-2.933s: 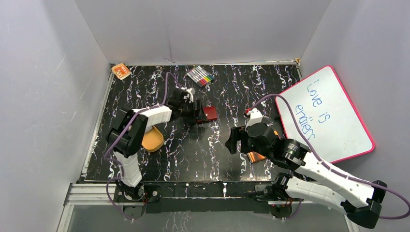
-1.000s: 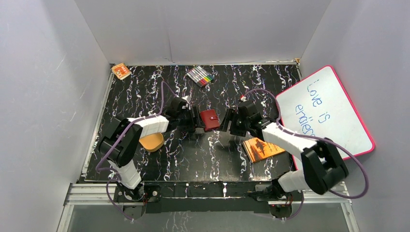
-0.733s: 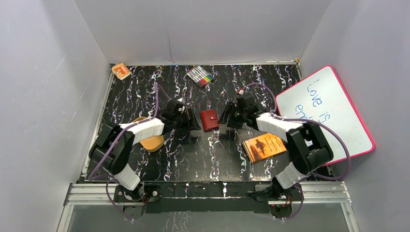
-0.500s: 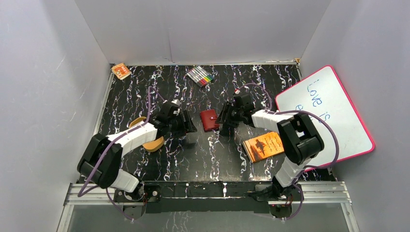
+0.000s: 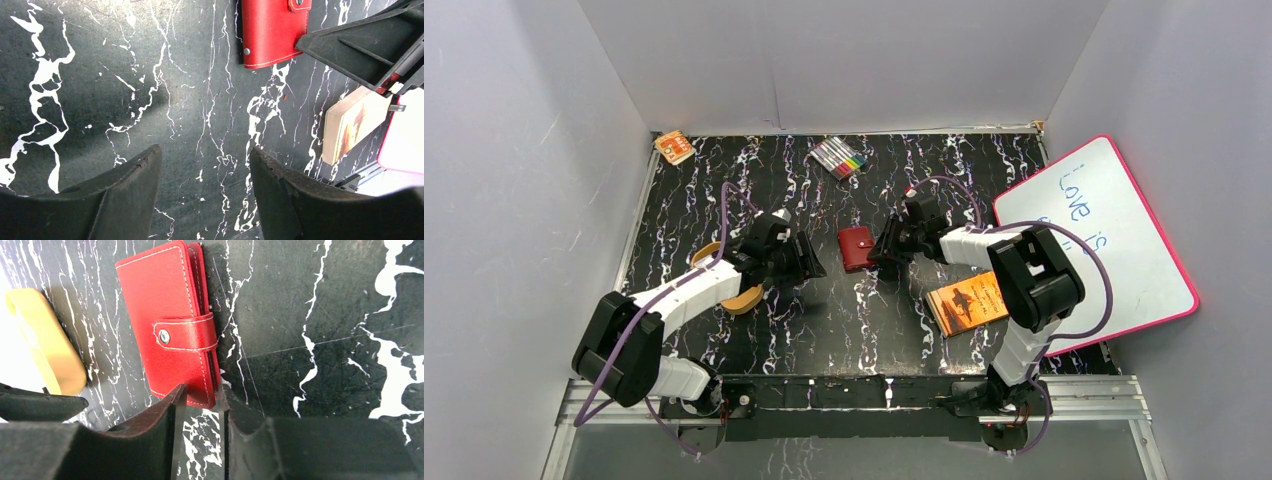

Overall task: Put the credit cards into the card holder
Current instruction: Move the card holder to the center of the board.

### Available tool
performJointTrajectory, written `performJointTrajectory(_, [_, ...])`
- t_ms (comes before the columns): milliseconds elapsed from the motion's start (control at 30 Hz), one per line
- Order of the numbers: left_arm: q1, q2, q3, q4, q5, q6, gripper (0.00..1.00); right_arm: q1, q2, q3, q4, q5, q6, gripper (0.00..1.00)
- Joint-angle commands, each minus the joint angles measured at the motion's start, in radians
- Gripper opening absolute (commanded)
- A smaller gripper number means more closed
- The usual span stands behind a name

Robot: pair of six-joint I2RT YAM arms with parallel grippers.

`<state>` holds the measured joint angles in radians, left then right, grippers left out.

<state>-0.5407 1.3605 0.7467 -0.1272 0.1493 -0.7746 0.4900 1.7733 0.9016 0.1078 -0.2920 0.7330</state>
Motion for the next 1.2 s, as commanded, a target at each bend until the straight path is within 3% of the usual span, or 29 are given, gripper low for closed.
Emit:
performJointTrajectory(0, [0.001,-0.040,-0.014,-0.035,-0.007,-0.003,0.62,-0.004,-0.012,-0.013,0.068,-0.030,0.011,0.33])
performJointTrajectory(200, [0.001,-0.055,-0.028,-0.036,0.000,-0.014,0.61,-0.004,-0.043,-0.059,0.081,-0.050,0.017,0.15])
performJointTrajectory(300, [0.001,-0.072,-0.039,-0.037,0.002,-0.018,0.61,-0.003,-0.076,-0.090,0.085,-0.067,0.019,0.00])
performJointTrajectory(667, [-0.001,-0.187,-0.085,-0.059,0.043,-0.038,0.61,0.092,-0.385,-0.254,-0.034,-0.084,-0.019,0.00])
performJointTrajectory(867, [-0.016,-0.261,-0.150,-0.052,0.068,-0.076,0.61,0.169,-0.555,-0.425,-0.041,-0.036,0.064,0.00])
performJointTrajectory(1167, [-0.037,-0.355,-0.204,-0.060,0.079,-0.115,0.61,0.305,-0.525,-0.465,0.026,0.025,0.135,0.00])
